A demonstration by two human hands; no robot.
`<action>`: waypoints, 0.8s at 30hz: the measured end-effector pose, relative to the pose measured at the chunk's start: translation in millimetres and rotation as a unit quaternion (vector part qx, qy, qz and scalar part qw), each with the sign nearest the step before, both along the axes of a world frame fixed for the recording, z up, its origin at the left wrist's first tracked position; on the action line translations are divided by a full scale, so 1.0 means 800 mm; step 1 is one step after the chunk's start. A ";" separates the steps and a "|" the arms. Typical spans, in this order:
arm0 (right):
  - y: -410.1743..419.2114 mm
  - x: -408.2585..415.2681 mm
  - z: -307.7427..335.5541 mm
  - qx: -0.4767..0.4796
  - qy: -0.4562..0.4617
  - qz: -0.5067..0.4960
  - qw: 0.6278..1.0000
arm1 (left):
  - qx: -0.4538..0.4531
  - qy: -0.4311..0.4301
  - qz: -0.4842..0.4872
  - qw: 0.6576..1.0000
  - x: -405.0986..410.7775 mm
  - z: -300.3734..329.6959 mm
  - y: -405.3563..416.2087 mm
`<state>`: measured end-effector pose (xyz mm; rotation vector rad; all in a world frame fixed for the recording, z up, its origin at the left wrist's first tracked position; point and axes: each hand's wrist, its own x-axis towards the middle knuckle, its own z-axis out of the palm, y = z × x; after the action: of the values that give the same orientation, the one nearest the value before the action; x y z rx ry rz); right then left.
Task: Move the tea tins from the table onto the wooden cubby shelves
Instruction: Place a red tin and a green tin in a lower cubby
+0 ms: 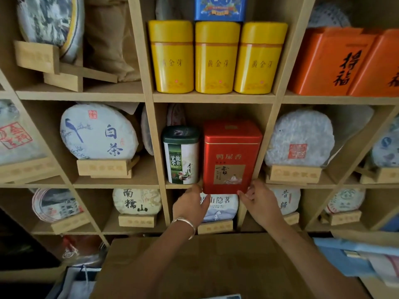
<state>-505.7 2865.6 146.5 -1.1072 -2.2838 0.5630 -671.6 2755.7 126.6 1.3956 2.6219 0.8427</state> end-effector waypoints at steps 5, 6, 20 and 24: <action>0.003 -0.005 -0.003 0.016 0.011 0.007 1.000 | -0.014 0.016 -0.033 0.999 -0.002 0.005 0.008; 0.004 -0.006 -0.004 0.018 0.010 0.007 1.000 | -0.019 0.023 -0.033 0.999 -0.003 0.006 0.009; 0.018 -0.017 -0.019 0.049 -0.028 -0.002 0.998 | -0.079 0.069 0.000 0.994 -0.006 0.012 0.026; 0.023 -0.018 -0.017 0.056 -0.031 -0.001 0.998 | -0.066 0.047 -0.004 0.997 -0.011 0.005 0.031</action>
<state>-520.2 2884.0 132.7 -1.0860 -2.3353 0.3991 -680.7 2780.3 130.6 1.4425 2.6820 0.6036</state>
